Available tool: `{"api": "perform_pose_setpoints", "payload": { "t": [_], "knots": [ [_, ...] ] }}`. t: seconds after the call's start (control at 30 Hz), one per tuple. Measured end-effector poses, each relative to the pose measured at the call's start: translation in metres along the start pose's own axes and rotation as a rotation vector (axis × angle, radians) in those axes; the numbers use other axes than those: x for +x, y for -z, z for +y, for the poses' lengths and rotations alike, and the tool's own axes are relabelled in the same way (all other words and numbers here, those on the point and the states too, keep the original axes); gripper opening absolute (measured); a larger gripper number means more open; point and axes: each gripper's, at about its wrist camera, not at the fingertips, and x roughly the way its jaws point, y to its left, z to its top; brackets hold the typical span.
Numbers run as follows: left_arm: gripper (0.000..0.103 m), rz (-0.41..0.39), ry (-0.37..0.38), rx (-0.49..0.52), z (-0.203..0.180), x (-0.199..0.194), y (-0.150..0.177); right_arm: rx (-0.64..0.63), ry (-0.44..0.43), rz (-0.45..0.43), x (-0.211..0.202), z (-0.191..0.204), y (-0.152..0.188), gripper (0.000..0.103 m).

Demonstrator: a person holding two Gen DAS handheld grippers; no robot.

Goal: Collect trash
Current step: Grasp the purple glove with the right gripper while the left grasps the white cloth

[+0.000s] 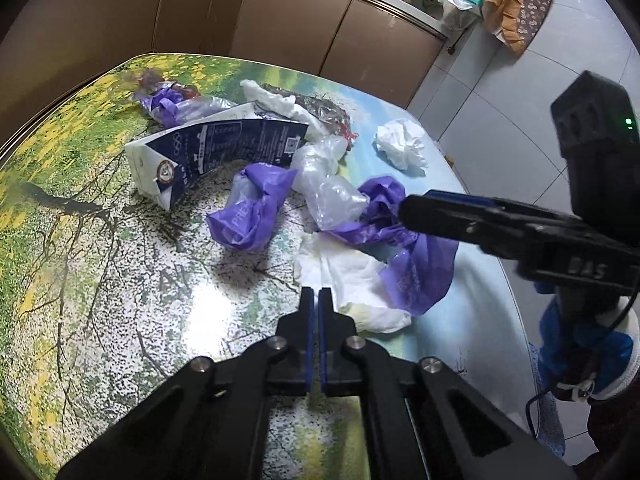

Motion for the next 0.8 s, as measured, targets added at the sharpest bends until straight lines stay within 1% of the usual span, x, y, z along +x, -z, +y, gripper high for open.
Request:
{"api": "perform_pose_setpoints", "payload": {
  "t": [0.07,0.13,0.33,0.4,0.53,0.57,0.6,0.63,0.67,0.73,0.8],
  "knots": [
    [0.0,-0.002,0.002,0.0,0.0,0.0,0.001,0.006,-0.003,0.016,0.006,-0.003,0.002,0.057],
    [0.0,-0.014,-0.001,0.003,0.0,-0.001,0.002,0.007,-0.004,0.031,0.011,-0.005,0.003,0.042],
    [0.0,-0.035,0.026,0.005,0.003,-0.008,0.005,-0.014,-0.013,0.031,0.011,-0.005,0.007,0.034],
    [0.003,-0.04,0.037,0.011,0.002,-0.011,0.006,-0.008,-0.018,0.026,0.01,-0.007,0.007,0.033],
    [0.006,-0.033,0.041,0.026,-0.002,-0.011,0.007,0.003,-0.029,0.02,0.007,-0.008,0.01,0.032],
    [0.014,-0.028,0.043,0.029,-0.003,-0.01,0.008,0.006,-0.031,0.019,0.006,-0.008,0.01,0.032],
    [0.032,-0.023,0.049,0.032,-0.005,-0.01,0.008,0.009,-0.034,0.018,0.006,-0.008,0.01,0.032],
    [0.047,-0.024,0.052,0.035,-0.007,-0.011,0.01,0.013,-0.036,0.016,0.006,-0.009,0.011,0.032],
    [0.049,-0.03,0.052,0.042,-0.01,-0.012,0.01,0.018,-0.04,0.015,0.005,-0.009,0.011,0.032],
    [0.049,-0.029,0.048,0.059,-0.015,-0.012,0.011,0.026,-0.047,0.012,0.004,-0.011,0.012,0.032],
    [0.049,-0.026,0.026,0.075,-0.019,-0.011,0.011,0.029,-0.051,0.009,0.003,-0.012,0.013,0.032]
  ]
}}
